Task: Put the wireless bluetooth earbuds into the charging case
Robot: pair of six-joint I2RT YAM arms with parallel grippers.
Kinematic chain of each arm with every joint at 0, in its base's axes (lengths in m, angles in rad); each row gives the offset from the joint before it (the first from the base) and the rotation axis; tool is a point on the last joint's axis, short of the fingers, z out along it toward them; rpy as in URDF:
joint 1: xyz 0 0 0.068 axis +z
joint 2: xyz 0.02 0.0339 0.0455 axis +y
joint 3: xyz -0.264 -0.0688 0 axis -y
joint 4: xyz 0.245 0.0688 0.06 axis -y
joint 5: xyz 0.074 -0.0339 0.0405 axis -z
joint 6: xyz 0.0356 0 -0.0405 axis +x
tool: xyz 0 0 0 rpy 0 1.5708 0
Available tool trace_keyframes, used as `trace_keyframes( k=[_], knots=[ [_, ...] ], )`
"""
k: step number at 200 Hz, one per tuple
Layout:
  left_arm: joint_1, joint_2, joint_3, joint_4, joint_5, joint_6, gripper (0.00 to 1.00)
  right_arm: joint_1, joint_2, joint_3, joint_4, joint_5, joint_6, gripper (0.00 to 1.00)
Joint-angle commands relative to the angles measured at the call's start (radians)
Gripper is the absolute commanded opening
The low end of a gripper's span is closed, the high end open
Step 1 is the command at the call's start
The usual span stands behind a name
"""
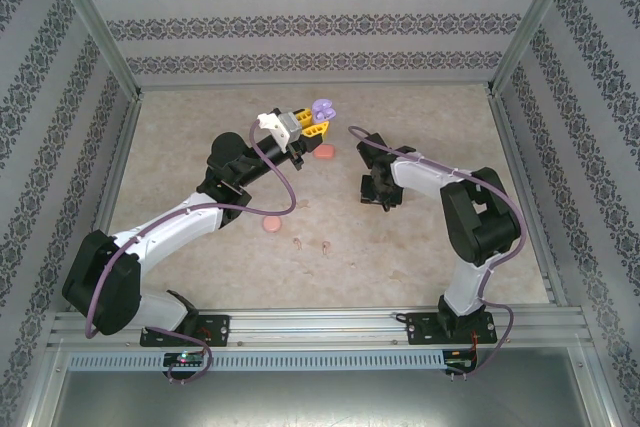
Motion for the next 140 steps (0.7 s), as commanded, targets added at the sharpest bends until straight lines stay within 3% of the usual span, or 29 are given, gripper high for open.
trace_keyframes(
  k=[1,58,140],
  knots=[
    [-0.013,-0.011,0.034,0.038,0.008,0.007,0.0,-0.01,-0.053,0.032,-0.043,0.068,0.039,0.45],
    [-0.013,-0.01,0.031,0.043,0.006,0.007,0.0,-0.015,0.053,0.14,-0.117,0.094,0.055,0.46],
    [-0.013,-0.002,0.029,0.052,0.007,0.008,0.0,-0.014,0.14,0.147,-0.107,0.094,0.092,0.42]
  ],
)
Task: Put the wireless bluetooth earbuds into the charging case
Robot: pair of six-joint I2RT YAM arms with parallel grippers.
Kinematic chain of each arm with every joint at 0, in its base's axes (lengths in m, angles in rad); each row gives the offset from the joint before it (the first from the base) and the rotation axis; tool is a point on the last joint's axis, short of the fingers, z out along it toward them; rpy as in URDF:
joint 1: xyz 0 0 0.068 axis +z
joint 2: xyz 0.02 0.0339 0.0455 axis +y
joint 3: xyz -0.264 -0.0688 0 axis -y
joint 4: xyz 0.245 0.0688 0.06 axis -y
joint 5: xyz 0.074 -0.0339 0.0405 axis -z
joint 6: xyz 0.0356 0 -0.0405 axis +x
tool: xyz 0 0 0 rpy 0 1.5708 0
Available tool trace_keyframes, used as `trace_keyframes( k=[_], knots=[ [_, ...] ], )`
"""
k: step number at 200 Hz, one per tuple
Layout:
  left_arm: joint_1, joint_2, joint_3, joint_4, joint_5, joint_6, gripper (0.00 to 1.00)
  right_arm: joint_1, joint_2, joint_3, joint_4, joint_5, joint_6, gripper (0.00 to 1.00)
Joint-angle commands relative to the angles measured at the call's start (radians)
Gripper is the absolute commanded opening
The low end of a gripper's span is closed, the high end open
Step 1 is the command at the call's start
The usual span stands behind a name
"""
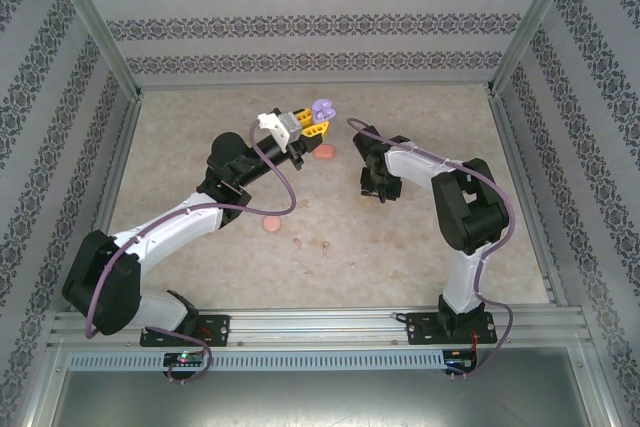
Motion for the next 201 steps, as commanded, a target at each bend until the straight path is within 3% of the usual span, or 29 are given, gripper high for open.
trace_keyframes(
  k=[1,115,201],
  knots=[
    [-0.013,-0.002,0.028,0.051,0.007,0.008,0.0,-0.007,0.028,0.015,-0.021,0.025,0.024,0.41],
    [-0.014,0.006,0.028,0.051,0.005,0.013,0.0,-0.025,0.051,-0.006,0.004,0.018,0.02,0.32],
    [-0.013,0.004,0.031,0.044,0.007,0.01,0.0,-0.036,0.006,-0.053,0.047,-0.001,-0.01,0.17]
  ],
)
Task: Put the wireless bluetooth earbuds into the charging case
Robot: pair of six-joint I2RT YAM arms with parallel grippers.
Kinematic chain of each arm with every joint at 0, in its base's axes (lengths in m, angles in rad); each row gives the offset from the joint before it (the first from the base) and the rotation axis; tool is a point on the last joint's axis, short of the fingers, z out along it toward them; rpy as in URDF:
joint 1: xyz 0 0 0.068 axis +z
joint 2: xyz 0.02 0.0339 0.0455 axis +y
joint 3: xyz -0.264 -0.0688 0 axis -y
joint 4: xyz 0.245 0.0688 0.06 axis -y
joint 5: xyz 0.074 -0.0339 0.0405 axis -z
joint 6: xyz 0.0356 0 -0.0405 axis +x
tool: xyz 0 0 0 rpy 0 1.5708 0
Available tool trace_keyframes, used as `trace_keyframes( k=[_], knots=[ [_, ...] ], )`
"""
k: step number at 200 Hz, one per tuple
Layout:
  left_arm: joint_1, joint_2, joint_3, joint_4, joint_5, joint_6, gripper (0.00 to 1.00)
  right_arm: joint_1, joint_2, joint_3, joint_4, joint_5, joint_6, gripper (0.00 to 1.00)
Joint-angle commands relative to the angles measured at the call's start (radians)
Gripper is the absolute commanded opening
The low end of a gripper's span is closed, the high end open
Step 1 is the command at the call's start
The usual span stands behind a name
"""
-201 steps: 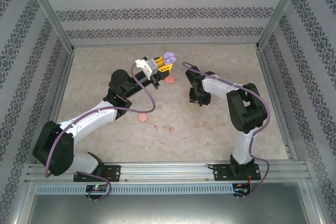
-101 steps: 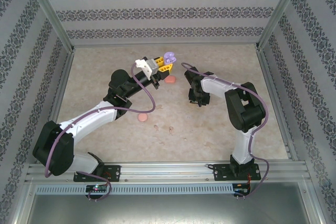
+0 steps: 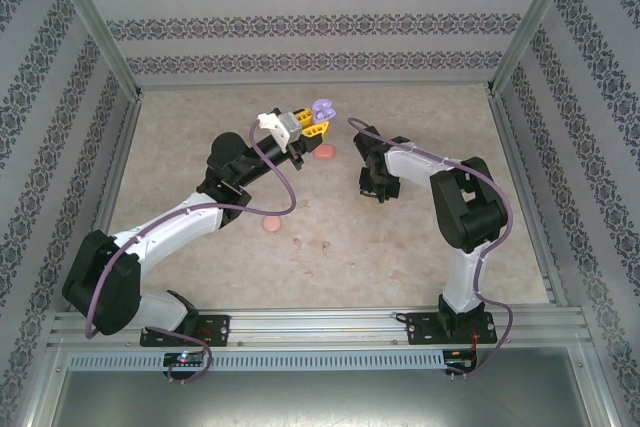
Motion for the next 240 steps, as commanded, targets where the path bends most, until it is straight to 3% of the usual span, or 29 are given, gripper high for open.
trace_keyframes(
  k=[1,56,115,163,240],
  knots=[
    [-0.013,0.003,0.031,0.043,0.007,0.009,0.0,-0.023,-0.002,-0.041,0.012,0.038,-0.012,0.17],
    [-0.013,0.004,0.04,0.035,0.009,0.008,0.0,-0.02,-0.126,-0.047,0.03,0.004,-0.011,0.15],
    [-0.013,-0.003,0.063,0.011,0.011,0.031,0.0,-0.018,-0.381,-0.024,0.092,-0.087,0.007,0.16],
    [-0.013,-0.003,0.094,-0.013,0.024,0.056,0.0,-0.012,-0.568,0.105,0.13,-0.185,0.02,0.18],
    [-0.014,0.018,0.121,-0.029,0.064,0.068,0.0,0.041,-0.681,0.278,0.235,-0.24,0.035,0.19]
  ],
)
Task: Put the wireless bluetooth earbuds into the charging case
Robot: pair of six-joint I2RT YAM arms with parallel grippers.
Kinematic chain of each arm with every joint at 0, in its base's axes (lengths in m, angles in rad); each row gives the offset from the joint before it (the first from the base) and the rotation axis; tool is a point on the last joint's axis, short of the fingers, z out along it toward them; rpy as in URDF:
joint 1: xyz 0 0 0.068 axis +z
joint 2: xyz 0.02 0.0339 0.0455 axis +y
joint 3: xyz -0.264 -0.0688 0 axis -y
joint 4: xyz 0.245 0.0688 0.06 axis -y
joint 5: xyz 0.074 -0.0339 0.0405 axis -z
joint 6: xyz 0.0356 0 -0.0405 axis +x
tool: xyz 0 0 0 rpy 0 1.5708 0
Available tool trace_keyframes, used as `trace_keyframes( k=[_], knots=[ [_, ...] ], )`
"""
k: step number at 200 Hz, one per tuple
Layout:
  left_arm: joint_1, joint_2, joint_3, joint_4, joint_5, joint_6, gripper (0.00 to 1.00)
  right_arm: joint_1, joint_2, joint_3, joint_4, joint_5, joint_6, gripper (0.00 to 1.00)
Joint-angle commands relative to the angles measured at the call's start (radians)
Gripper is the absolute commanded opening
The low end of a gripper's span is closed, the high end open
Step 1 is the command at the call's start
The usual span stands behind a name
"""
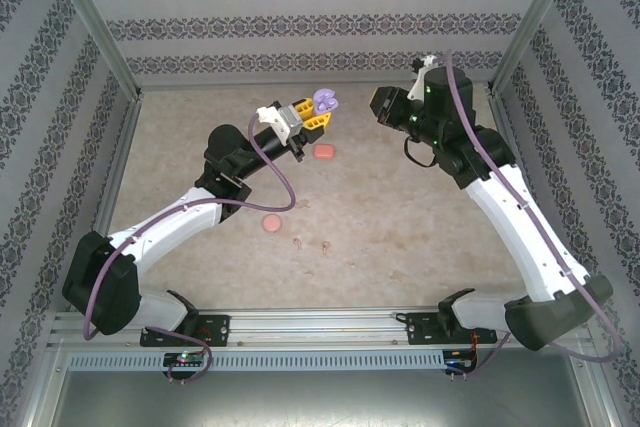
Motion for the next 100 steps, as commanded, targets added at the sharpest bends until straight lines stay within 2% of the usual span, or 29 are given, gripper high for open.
trace_keyframes(
  k=[1,100],
  knots=[
    [-0.014,0.014,0.041,-0.004,0.033,0.014,0.0,0.023,-0.018,0.042,0.057,-0.035,0.026,0.19],
    [-0.013,0.057,0.058,-0.007,0.048,-0.001,0.0,0.148,-0.013,0.036,0.172,-0.048,0.058,0.2]
  ],
)
